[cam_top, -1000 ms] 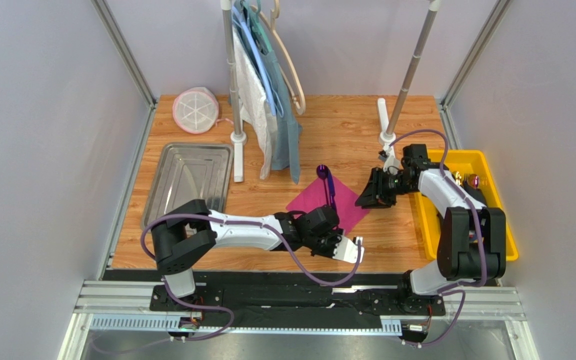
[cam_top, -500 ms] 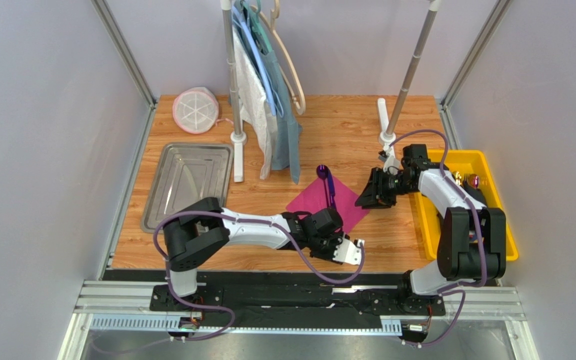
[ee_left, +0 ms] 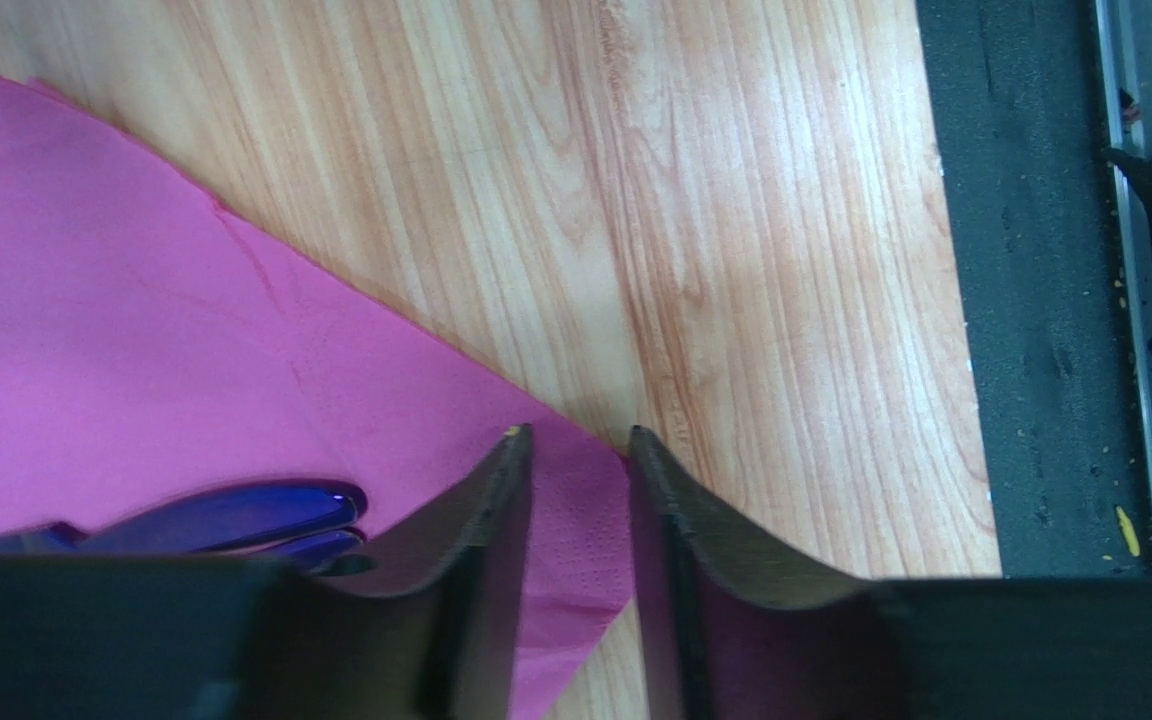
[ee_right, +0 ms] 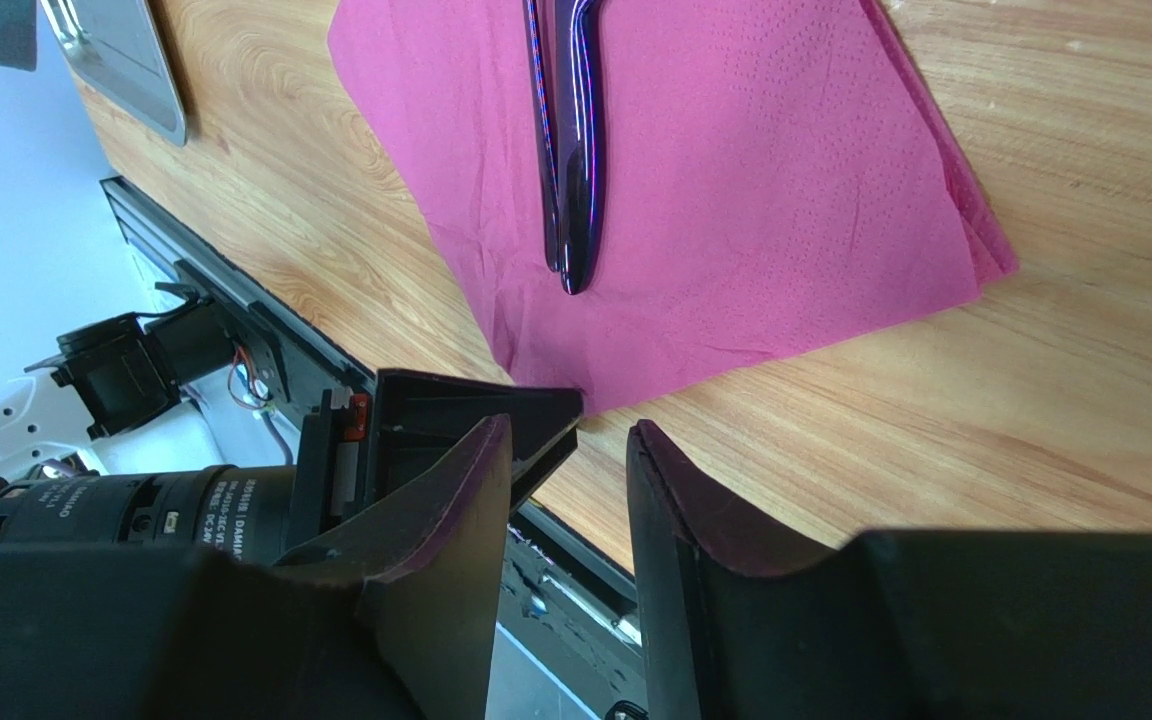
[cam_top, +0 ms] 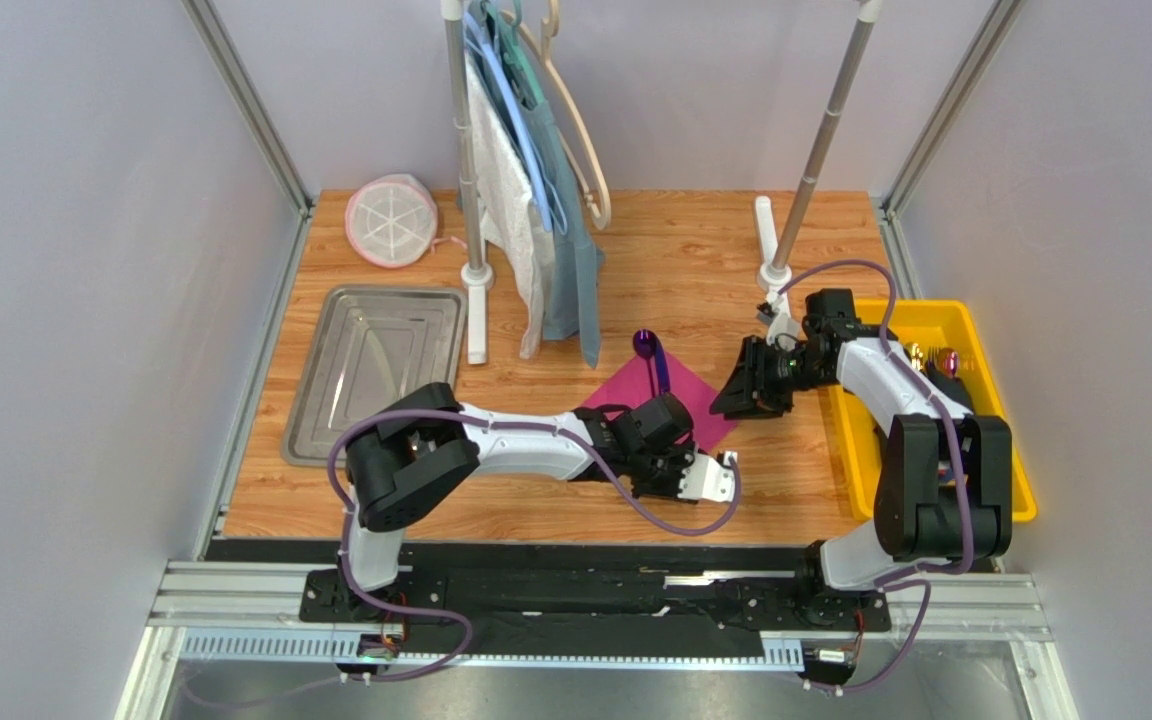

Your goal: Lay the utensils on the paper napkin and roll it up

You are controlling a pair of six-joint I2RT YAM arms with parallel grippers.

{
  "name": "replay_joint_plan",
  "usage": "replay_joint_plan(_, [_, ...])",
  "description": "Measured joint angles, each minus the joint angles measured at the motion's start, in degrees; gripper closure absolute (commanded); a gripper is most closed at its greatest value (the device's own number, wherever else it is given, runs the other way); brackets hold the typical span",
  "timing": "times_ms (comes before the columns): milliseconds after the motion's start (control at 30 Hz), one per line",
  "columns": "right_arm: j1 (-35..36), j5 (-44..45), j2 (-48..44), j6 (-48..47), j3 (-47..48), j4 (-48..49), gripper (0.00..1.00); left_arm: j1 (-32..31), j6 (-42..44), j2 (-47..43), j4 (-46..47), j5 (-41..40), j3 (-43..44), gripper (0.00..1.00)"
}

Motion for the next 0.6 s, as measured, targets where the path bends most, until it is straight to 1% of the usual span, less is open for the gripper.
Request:
replay_joint_plan(33, [0.0,0.0,0.0,0.0,0.0,0.0,0.62,0.1,0.0,0.0,0.0,0.1,0.0,0.52])
replay_joint_plan(100, [0.0,0.0,0.0,0.0,0.0,-0.1,0.62,0.3,-0.2,-0.2,-0.2,0.2,0.0,0.51])
replay_joint_plan(333, [0.0,0.0,0.0,0.0,0.0,-0.1,0.62,0.3,-0.3,-2.2,-4.3,0.7,-0.9,0.5])
replay_joint_plan(600, [0.0,0.0,0.0,0.0,0.0,-0.1,0.62,-1.3,-0.2,-4.9,-7.2,1.1,-3.5,0.49])
